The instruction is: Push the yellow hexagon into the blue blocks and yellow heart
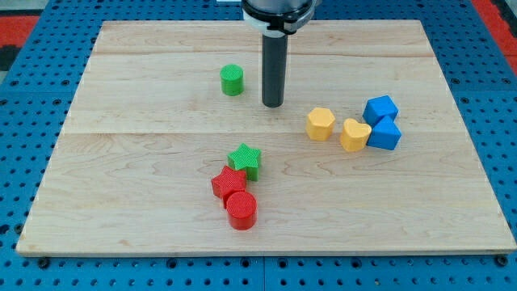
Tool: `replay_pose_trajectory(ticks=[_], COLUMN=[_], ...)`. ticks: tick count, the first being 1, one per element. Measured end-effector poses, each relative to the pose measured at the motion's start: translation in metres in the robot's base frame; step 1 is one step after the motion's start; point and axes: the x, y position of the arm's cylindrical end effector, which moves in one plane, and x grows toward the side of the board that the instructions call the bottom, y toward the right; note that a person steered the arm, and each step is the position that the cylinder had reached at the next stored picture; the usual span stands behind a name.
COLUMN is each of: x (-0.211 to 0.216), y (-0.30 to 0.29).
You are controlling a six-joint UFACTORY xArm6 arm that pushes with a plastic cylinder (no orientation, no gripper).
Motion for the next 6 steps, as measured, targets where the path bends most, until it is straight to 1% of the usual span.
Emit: replay_pose_trajectory(ticks=[2,4,6], x=[0.059,0.058,0.058], y=[-0.001,0.102,0.102])
